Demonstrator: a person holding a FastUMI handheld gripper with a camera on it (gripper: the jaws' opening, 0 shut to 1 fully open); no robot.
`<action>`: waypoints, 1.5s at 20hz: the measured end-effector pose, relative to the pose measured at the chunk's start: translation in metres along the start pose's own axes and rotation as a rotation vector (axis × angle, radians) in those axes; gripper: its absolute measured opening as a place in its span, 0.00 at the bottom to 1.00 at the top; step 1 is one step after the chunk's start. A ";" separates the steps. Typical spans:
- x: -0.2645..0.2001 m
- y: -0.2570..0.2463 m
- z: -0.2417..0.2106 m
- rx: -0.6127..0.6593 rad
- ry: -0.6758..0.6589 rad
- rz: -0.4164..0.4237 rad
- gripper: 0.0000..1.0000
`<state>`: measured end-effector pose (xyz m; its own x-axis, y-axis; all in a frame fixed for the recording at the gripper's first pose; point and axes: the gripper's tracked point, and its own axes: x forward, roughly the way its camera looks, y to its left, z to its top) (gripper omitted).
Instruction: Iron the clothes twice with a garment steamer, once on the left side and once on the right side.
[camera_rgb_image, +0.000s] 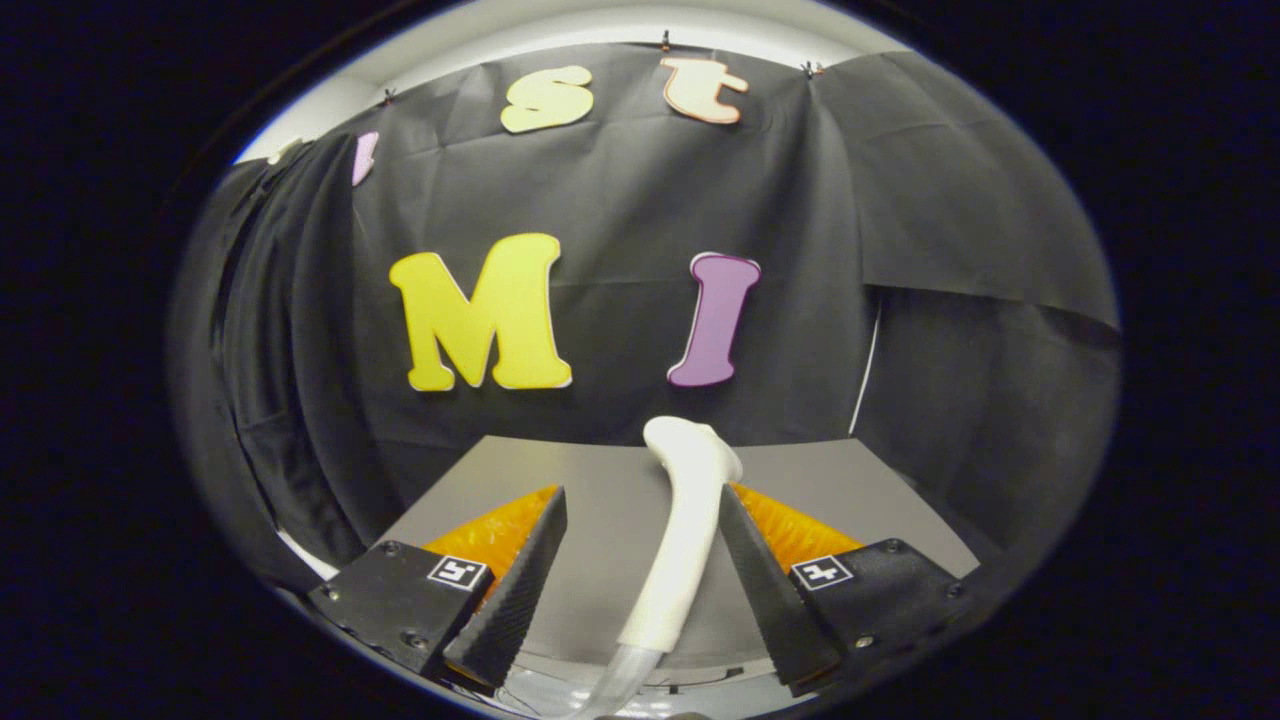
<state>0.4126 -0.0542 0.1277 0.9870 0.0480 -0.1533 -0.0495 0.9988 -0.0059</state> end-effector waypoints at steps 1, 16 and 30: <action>0.009 0.000 -0.007 0.013 0.031 0.014 0.96; 0.046 -0.010 -0.038 0.053 0.143 -0.004 0.89; 0.045 -0.013 -0.070 0.161 0.236 -0.004 0.54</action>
<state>0.4465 -0.0659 0.0516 0.9232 0.0590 -0.3797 -0.0025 0.9891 0.1475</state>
